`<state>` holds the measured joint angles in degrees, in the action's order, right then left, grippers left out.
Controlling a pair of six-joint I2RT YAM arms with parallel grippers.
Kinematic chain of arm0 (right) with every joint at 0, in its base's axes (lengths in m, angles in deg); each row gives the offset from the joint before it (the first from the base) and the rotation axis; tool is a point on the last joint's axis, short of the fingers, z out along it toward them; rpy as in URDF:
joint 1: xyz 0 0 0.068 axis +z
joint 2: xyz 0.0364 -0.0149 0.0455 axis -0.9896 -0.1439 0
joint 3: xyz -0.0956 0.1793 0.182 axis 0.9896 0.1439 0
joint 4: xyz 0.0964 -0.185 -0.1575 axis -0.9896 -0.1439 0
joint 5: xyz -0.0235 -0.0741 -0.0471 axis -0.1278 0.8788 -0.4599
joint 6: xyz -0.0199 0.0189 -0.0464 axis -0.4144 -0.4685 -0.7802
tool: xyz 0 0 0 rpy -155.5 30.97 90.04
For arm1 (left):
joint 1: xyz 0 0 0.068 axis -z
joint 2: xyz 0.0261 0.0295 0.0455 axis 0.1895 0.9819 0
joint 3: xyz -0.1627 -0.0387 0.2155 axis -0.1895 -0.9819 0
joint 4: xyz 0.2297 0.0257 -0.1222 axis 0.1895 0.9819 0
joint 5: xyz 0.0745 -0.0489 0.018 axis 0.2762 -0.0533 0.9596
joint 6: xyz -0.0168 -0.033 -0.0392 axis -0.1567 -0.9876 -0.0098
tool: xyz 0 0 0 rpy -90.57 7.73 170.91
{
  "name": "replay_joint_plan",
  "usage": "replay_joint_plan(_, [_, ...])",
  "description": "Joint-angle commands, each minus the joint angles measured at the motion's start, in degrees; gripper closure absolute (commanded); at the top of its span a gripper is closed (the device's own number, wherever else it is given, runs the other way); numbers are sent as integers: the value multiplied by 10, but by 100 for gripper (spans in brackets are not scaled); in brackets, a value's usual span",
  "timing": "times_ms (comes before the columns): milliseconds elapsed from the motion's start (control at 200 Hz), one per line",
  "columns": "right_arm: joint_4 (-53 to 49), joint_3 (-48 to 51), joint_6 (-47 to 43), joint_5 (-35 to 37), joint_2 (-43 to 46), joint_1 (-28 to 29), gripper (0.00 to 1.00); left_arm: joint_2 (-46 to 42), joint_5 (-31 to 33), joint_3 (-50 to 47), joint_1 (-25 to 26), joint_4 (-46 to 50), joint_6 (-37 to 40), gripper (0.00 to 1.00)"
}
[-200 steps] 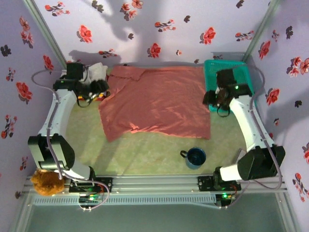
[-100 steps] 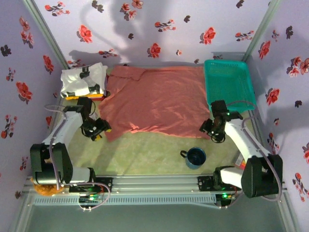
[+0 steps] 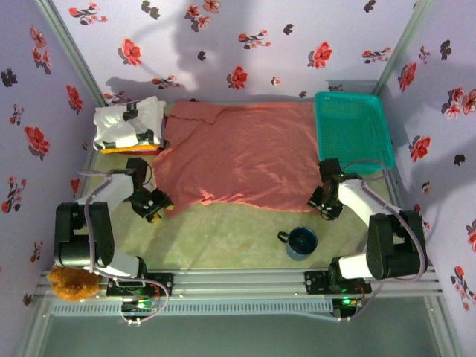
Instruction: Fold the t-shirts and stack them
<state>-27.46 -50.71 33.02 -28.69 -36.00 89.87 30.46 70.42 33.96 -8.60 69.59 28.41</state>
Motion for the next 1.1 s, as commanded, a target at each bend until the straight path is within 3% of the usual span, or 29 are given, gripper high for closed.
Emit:
replay_joint_plan(0, [19,13,7,18,-13,-2,48,15,-3,4,4,-13,-7,56])
replay_joint_plan(90, [21,15,5,14,-20,-2,49,17,-12,-9,6,-40,-17,58])
replay_joint_plan(225, [12,12,2,23,-15,-2,49,11,-25,-8,6,-69,-21,85])
replay_joint_plan(330, [4,13,5,38,-8,-2,48,-16,59,25,2,-23,3,100])
replay_joint_plan(620, [11,37,28,15,31,-3,46,-74,47,95,-22,51,15,100])
replay_joint_plan(915, [34,33,20,-7,3,-3,52,-77,21,101,-35,61,21,100])
replay_joint_plan(1095, [50,25,9,4,-24,-4,64,-83,20,99,-38,68,25,100])
